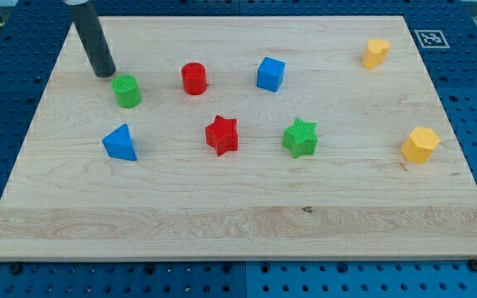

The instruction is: Slide the green circle a bit right

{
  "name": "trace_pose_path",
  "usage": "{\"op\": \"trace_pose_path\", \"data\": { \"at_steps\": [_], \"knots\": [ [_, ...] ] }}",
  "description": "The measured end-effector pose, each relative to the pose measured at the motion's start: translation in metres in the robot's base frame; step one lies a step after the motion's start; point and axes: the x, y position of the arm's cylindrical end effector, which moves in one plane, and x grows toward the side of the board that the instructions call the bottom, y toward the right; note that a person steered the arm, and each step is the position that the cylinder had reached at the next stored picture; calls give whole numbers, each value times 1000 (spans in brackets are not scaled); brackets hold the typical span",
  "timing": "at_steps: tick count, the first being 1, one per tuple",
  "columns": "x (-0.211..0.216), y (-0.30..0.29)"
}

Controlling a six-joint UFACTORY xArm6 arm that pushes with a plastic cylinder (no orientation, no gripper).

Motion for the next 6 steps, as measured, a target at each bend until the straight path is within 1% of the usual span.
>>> {"op": "trace_pose_path", "data": {
  "at_steps": [1, 2, 4, 5, 6],
  "knots": [
    [0, 0],
    [48, 17],
    [62, 30],
    [82, 49],
    [53, 49]
  ]
}}
